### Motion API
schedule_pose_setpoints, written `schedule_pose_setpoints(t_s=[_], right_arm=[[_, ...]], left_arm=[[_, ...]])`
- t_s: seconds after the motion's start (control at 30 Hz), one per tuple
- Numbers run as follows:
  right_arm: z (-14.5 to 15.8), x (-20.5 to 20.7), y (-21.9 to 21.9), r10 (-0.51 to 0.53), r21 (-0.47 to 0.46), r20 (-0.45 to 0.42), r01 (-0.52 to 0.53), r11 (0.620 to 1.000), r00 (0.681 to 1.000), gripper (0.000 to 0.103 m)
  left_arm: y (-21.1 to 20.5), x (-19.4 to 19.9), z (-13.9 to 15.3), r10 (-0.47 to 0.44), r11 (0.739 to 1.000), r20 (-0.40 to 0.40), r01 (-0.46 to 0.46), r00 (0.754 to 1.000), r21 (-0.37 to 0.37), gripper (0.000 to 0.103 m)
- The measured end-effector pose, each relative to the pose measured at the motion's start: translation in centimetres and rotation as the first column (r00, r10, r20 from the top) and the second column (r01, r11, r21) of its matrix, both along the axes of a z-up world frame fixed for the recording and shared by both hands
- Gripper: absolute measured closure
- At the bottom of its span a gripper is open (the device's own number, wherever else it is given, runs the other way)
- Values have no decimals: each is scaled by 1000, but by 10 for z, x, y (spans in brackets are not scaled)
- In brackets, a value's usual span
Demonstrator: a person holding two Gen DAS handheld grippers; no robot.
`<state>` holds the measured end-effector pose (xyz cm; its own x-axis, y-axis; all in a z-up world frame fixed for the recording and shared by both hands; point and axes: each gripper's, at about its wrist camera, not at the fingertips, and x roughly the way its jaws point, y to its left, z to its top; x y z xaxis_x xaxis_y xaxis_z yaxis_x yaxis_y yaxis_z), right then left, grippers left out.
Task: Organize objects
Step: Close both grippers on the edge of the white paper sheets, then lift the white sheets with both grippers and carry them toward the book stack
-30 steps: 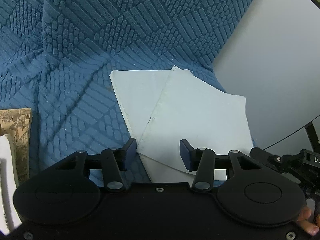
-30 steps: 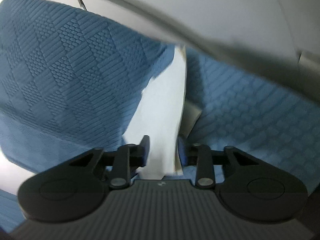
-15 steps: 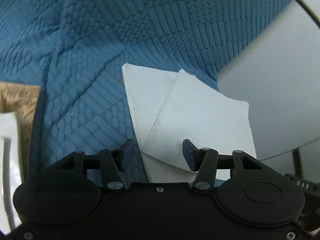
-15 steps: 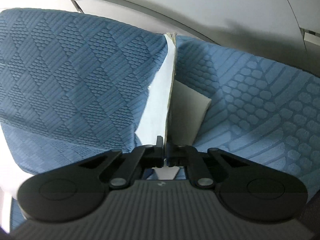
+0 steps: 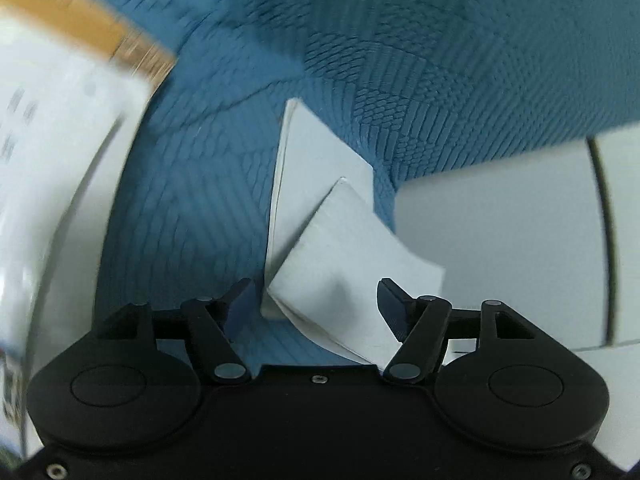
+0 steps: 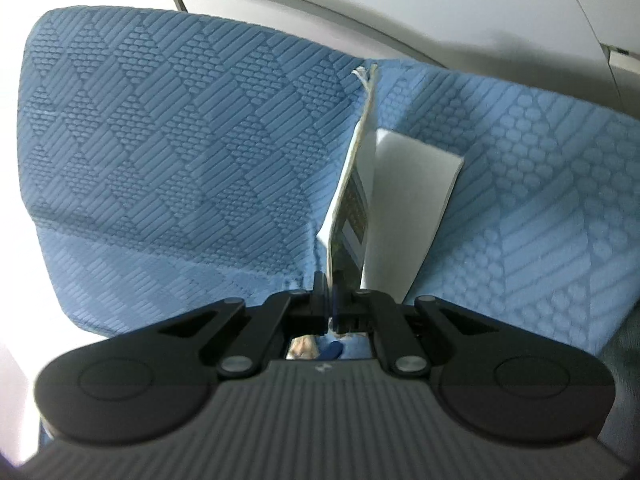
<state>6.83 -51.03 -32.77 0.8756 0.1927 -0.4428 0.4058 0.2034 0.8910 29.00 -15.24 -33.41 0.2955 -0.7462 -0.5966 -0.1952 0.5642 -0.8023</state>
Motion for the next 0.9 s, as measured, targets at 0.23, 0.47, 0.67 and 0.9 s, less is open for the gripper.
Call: schedule_pose_setpoints(t_s=[0.23, 0.47, 0.67, 0.9], right_arm=[[17, -18, 12, 11, 30, 9, -11, 999, 1000, 98], [33, -34, 22, 34, -5, 8, -34, 999, 999, 98], [38, -55, 26, 26, -43, -38, -27, 999, 999, 98], [36, -73, 33, 16, -104, -118, -28, 994, 993, 97]], left_arm=[[11, -26, -22, 44, 990, -107, -58, 993, -130, 43], [3, -49, -30, 35, 984, -155, -62, 987, -168, 64], [4, -65, -28, 39, 984, -157, -65, 987, -168, 89], [5, -88, -5, 16, 996, -87, -23, 996, -83, 100]])
